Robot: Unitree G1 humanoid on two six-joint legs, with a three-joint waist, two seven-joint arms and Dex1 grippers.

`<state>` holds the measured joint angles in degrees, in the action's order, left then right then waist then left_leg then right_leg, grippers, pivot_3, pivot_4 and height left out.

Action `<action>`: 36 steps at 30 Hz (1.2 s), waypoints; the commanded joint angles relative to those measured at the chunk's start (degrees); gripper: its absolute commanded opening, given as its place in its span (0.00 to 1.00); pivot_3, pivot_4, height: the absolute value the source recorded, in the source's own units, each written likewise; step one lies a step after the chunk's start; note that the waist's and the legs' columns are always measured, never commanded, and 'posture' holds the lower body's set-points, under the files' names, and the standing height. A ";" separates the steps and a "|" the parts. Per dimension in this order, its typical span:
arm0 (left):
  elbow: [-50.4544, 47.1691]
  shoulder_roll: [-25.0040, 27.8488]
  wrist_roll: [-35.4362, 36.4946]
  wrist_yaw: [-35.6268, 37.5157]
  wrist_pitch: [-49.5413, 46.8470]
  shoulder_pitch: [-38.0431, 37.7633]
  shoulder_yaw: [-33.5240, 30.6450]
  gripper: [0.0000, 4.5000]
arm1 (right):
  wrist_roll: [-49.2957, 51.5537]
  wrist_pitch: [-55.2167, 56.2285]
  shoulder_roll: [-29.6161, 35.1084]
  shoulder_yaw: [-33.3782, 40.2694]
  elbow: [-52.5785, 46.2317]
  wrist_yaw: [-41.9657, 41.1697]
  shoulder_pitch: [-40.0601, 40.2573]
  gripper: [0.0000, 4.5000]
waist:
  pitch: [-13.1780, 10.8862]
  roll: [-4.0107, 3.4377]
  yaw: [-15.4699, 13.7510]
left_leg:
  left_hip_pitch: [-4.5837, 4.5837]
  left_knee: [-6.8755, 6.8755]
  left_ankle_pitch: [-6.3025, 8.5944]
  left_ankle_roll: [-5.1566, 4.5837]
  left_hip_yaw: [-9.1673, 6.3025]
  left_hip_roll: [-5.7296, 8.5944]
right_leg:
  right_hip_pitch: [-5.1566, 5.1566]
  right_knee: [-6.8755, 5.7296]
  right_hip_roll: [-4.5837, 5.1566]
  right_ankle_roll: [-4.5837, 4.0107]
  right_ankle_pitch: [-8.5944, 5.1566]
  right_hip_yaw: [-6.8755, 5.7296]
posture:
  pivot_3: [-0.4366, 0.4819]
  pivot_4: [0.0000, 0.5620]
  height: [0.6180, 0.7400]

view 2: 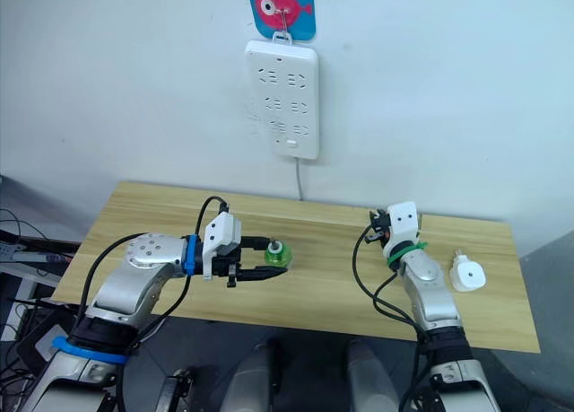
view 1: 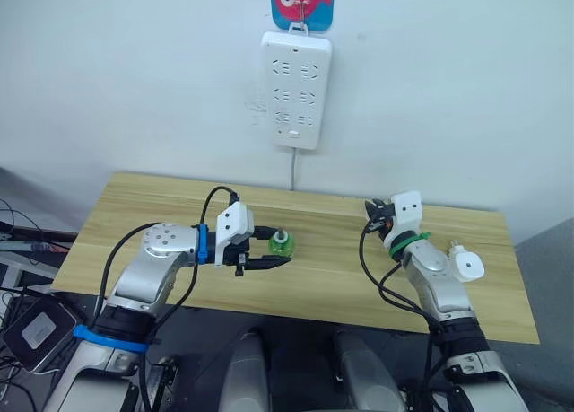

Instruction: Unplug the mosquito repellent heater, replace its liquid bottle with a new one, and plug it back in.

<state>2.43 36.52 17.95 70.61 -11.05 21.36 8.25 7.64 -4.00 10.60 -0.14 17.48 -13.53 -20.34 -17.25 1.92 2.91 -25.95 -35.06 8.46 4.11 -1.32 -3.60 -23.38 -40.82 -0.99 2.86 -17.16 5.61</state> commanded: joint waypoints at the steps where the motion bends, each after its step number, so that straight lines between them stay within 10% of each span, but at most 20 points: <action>1: -3.34 1.23 1.61 -0.02 -1.18 -0.77 -1.96 0.50 | -2.35 5.39 -0.13 0.43 3.87 1.01 -0.33 0.08 | -0.12 -0.03 -0.15 | 0.00 0.01 0.00 0.00 0.00 0.00 | 0.00 0.00 0.00 0.00 0.00 0.00 | 0.53 0.59 1.00; 13: -7.51 1.76 2.38 -0.54 -4.49 -2.83 -2.68 0.50 | -3.07 9.07 -1.60 1.32 8.88 3.61 1.45 0.08 | -0.54 -0.30 -0.68 | 0.03 0.09 0.00 0.00 -0.01 -0.01 | 0.00 0.04 -0.01 0.05 -0.21 0.02 | 0.53 0.62 1.00; 25: -7.12 0.71 2.32 -1.03 -4.34 -2.43 -1.80 0.50 | -1.93 8.90 1.25 -1.17 -4.64 -4.02 6.38 1.00 | -0.88 -0.60 -1.02 | 0.02 0.21 0.02 0.01 0.00 0.00 | -0.02 0.12 0.00 0.08 -0.35 0.04 | 0.51 0.61 1.00; 31: -4.99 -0.59 1.82 -1.26 -3.15 -0.52 -1.92 0.50 | 8.87 -7.45 7.28 -4.88 -26.63 -18.16 7.66 1.00 | -0.92 -0.64 -1.04 | 0.02 0.21 0.01 0.01 -0.02 -0.01 | -0.03 0.12 -0.01 0.07 -0.36 0.04 | 0.49 0.58 1.00; 36: -1.54 -1.78 1.14 -0.64 -1.03 2.51 -1.41 0.50 | 20.77 -24.21 16.78 -6.99 -36.62 -31.42 3.72 0.63 | -0.91 -0.64 -1.05 | -0.01 0.21 0.01 0.01 -0.01 0.01 | 0.04 0.28 0.01 0.08 -0.37 0.03 | 0.47 0.54 1.00</action>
<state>0.92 35.13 18.93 69.45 -13.80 23.04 6.96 24.32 -23.41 25.52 -6.24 -14.90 -40.40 -15.51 -18.17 1.28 1.86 -25.99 -34.86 8.47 4.11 -1.34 -3.59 -23.34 -40.49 -0.98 2.94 -17.53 5.62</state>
